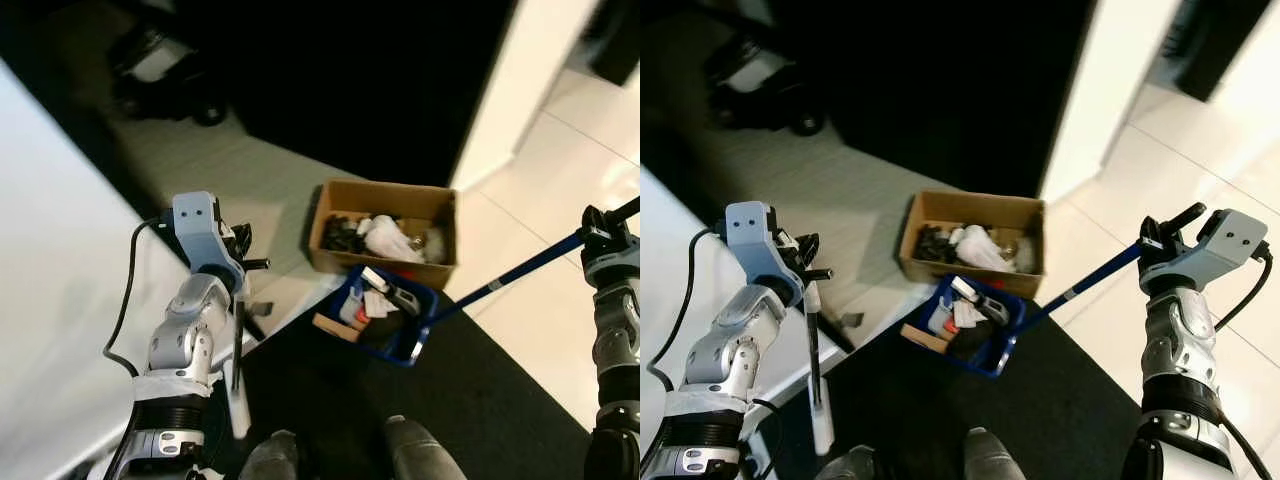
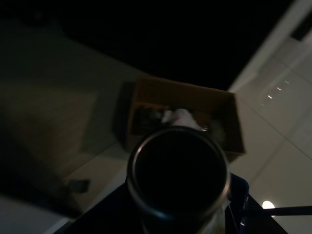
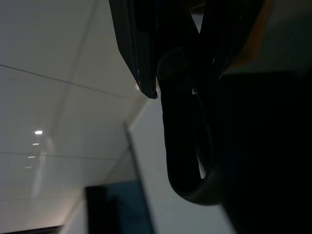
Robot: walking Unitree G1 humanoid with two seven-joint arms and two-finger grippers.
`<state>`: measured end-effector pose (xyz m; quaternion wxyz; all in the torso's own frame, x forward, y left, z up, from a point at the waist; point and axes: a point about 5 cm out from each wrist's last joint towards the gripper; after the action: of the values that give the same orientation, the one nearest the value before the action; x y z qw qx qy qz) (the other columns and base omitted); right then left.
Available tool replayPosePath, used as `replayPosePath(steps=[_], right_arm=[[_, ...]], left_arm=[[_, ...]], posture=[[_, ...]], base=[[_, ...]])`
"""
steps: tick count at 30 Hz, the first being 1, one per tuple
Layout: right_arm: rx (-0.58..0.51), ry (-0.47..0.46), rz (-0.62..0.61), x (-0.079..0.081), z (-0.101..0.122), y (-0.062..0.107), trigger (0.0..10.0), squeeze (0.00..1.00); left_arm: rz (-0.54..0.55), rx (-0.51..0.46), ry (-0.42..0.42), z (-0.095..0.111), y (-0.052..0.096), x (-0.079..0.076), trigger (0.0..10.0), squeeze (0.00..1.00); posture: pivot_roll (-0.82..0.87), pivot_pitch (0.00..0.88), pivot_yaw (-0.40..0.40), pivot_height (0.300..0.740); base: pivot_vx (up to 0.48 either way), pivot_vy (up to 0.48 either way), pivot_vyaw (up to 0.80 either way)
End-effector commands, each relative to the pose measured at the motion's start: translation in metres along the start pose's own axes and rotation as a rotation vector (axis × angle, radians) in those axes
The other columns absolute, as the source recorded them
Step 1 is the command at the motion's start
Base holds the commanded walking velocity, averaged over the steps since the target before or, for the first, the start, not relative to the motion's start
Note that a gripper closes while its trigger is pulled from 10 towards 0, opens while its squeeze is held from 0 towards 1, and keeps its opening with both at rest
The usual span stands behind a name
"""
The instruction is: Sweep floor
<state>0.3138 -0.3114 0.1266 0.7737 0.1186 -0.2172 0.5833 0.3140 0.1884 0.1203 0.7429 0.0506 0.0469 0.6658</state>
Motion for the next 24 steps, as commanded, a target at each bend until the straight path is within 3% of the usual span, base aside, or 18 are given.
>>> replayPosePath(steps=[1,19,24], right_arm=[[-0.053,-0.044,0.010,0.002,0.008,-0.002,10.0,0.00],[-0.063,-0.050,0.047,0.012,0.013,-0.006,10.0,0.00],[-0.079,-0.055,0.195,0.048,0.028,-0.021,10.0,0.00]], left_arm=[[0.009,-0.008,-0.013,0.001,0.000,0.001,10.0,0.00],[0.023,-0.007,-0.007,-0.001,0.000,0.001,10.0,0.00],[0.121,-0.084,0.038,0.009,0.000,0.008,10.0,0.00]], posture=[[-0.03,0.088,0.045,0.740],[-0.03,0.096,0.038,0.740],[-0.04,0.089,-0.008,0.740]], base=[[0.000,0.000,-0.78],[0.000,0.000,-0.78],[0.000,0.000,-0.64]])
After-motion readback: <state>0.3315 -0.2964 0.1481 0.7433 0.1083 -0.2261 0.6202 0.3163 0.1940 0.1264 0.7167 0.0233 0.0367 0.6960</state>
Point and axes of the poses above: a point about 5 cm out from each wrist's last joint towards the gripper, its own y axis pointing back from the gripper into the wrist, its own z axis along the axis of the wrist's last joint, x = y × z, and after that the axes turned 11 degrees about -y, right-handed
